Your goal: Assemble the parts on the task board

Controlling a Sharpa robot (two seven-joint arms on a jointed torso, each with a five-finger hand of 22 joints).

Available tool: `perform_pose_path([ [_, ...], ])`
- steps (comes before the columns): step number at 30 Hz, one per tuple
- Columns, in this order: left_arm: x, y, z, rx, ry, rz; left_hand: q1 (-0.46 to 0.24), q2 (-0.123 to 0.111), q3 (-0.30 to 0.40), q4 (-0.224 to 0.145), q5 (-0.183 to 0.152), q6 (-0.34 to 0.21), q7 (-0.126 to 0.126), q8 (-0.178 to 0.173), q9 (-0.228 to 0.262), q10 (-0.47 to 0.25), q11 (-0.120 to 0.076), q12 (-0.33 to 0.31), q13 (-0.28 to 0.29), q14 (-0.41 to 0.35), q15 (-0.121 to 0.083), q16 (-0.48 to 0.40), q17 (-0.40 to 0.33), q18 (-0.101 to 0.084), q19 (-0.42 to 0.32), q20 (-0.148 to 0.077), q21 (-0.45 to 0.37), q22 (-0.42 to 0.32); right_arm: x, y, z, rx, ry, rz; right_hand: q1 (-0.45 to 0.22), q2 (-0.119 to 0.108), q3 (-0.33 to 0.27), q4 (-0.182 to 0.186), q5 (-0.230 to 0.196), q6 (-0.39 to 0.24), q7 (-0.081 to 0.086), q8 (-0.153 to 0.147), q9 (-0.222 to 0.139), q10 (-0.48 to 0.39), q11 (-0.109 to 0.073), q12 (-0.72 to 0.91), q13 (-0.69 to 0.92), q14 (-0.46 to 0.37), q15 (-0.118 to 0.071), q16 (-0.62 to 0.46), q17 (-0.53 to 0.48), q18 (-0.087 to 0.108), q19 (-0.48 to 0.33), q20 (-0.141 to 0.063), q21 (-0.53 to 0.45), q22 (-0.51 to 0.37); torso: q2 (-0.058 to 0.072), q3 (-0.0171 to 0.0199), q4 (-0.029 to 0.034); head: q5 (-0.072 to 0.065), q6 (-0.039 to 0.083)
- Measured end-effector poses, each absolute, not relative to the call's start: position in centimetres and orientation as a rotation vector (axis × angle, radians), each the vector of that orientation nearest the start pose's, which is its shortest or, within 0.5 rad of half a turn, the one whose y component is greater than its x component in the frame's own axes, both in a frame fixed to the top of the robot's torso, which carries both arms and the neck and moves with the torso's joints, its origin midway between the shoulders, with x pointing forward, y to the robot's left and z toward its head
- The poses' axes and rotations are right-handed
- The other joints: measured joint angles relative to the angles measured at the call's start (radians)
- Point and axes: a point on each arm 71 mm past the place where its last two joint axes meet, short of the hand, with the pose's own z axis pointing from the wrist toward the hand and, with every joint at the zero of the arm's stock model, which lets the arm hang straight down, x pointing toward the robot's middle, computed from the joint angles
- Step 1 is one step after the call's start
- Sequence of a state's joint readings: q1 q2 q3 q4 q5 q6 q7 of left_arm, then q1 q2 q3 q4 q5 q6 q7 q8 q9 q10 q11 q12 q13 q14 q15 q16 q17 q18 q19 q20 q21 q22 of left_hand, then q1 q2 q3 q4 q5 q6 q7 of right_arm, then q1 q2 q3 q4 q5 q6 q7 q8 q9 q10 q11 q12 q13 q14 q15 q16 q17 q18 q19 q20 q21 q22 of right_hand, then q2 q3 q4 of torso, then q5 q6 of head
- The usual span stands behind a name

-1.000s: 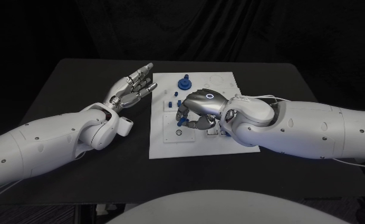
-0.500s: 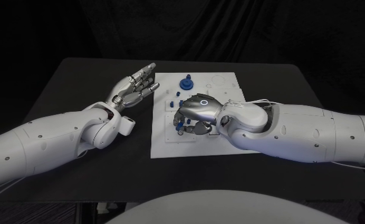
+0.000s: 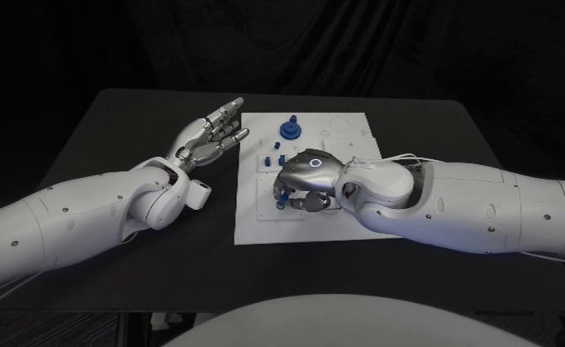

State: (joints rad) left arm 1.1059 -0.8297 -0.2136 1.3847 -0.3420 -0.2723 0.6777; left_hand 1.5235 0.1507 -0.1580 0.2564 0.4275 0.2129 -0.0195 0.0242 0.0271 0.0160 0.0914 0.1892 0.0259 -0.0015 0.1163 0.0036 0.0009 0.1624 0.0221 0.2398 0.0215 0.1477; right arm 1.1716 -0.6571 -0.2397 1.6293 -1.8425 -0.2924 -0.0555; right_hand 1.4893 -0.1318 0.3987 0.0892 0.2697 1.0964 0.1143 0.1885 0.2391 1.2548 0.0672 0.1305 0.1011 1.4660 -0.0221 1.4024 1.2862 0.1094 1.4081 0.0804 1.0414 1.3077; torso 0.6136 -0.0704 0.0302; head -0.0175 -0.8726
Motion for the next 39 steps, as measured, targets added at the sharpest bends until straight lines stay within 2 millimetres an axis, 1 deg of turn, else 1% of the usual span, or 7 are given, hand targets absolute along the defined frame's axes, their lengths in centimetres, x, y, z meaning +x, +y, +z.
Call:
perform_pose_path([
  [7, 45.80, 23.40, -26.78, -0.661, 1.511, -1.482, 0.000, 0.000, 0.000, 0.000, 0.000, 0.000, 0.000, 0.000, 0.000, 0.000, 0.000, 0.000, 0.000, 0.004, 0.004, 0.000, 0.000, 0.000, 0.000, 0.000, 0.000, 0.000, 39.83, -7.25, -24.90, -0.815, 1.612, 0.794, 0.000, 0.000, 0.000, 0.000, 0.000, 0.000, 0.000, -0.004, 0.000, 0.000, 0.000, 0.003, 0.001, 0.000, 0.000, 0.000, -0.001, 0.000, 0.000, 0.000, 0.000, 0.000, 0.000, 0.0000, -0.0022, 0.004, 0.000],
  [14, 45.78, 23.37, -26.78, -0.661, 1.513, -1.485, 0.000, 0.000, 0.000, 0.000, 0.000, 0.000, 0.000, 0.000, 0.000, -0.004, 0.004, 0.000, 0.000, 0.000, 0.007, 0.000, 0.000, 0.000, 0.004, 0.004, 0.000, 0.000, 39.96, -6.97, -25.09, -0.816, 1.608, 0.796, -0.002, -0.002, 0.000, 0.000, 0.000, -0.002, 0.001, -0.007, 0.000, 0.000, 0.000, 0.005, 0.003, 0.000, 0.000, 0.000, -0.002, 0.000, 0.000, 0.000, 0.000, 0.000, 0.000, 0.0004, -0.0022, 0.006, 0.000],
  [19, 45.73, 23.41, -26.77, -0.662, 1.515, -1.487, 0.000, 0.000, 0.000, 0.000, 0.000, 0.000, 0.000, 0.000, 0.000, -0.004, 0.003, 0.000, 0.000, 0.004, 0.011, 0.000, 0.000, 0.000, 0.000, 0.007, 0.000, 0.000, 39.95, -6.88, -25.26, -0.812, 1.601, 0.802, -0.003, -0.003, 0.000, 0.000, 0.000, -0.002, 0.001, -0.009, 0.000, 0.005, 0.002, 0.006, 0.003, 0.001, 0.001, 0.000, -0.002, 0.000, 0.000, 0.000, 0.000, 0.000, 0.000, 0.0005, -0.0021, 0.015, 0.000],
  [24, 45.71, 23.49, -26.77, -0.663, 1.515, -1.488, 0.000, 0.000, 0.000, 0.000, 0.000, 0.000, 0.000, 0.000, 0.000, -0.004, 0.003, 0.000, 0.000, 0.004, 0.011, 0.000, 0.000, 0.000, 0.000, 0.007, 0.000, 0.000, 39.95, -6.89, -25.34, -0.808, 1.596, 0.805, -0.004, -0.004, 0.000, 0.000, 0.000, -0.002, 0.001, -0.009, 0.000, 0.007, 0.000, 0.006, 0.003, 0.001, 0.001, 0.000, -0.002, 0.000, 0.000, 0.000, 0.000, 0.000, 0.000, 0.0005, -0.0019, 0.020, 0.000],
  [27, 45.70, 23.49, -26.77, -0.663, 1.516, -1.489, 0.000, 0.000, 0.000, 0.000, 0.000, 0.000, 0.000, 0.000, 0.000, -0.004, 0.003, 0.000, 0.000, 0.000, 0.014, 0.000, 0.000, 0.000, 0.000, 0.007, 0.000, 0.000, 39.91, -6.89, -25.37, -0.808, 1.596, 0.806, -0.004, -0.004, 0.001, -0.001, 0.000, -0.002, 0.001, -0.009, 0.000, 0.007, 0.000, 0.006, 0.003, 0.001, 0.001, 0.000, -0.002, 0.000, 0.000, 0.000, 0.000, 0.000, 0.000, 0.0005, -0.0019, 0.023, 0.000],
  [39, 45.71, 23.45, -26.79, -0.663, 1.519, -1.493, 0.000, 0.000, 0.000, 0.000, 0.000, -0.004, 0.004, 0.000, 0.000, -0.004, 0.003, 0.000, 0.000, 0.004, 0.018, 0.000, 0.001, 0.000, 0.000, 0.007, 0.000, 0.000, 39.66, -7.00, -25.47, -0.811, 1.602, 0.808, -0.005, -0.005, 0.000, -0.005, 0.000, -0.004, -0.001, -0.011, 0.001, 0.007, 0.000, 0.006, 0.005, -0.001, -0.001, 0.000, -0.004, 0.000, 0.000, 0.000, 0.000, 0.000, 0.000, 0.0003, -0.0007, 0.025, 0.000],
])
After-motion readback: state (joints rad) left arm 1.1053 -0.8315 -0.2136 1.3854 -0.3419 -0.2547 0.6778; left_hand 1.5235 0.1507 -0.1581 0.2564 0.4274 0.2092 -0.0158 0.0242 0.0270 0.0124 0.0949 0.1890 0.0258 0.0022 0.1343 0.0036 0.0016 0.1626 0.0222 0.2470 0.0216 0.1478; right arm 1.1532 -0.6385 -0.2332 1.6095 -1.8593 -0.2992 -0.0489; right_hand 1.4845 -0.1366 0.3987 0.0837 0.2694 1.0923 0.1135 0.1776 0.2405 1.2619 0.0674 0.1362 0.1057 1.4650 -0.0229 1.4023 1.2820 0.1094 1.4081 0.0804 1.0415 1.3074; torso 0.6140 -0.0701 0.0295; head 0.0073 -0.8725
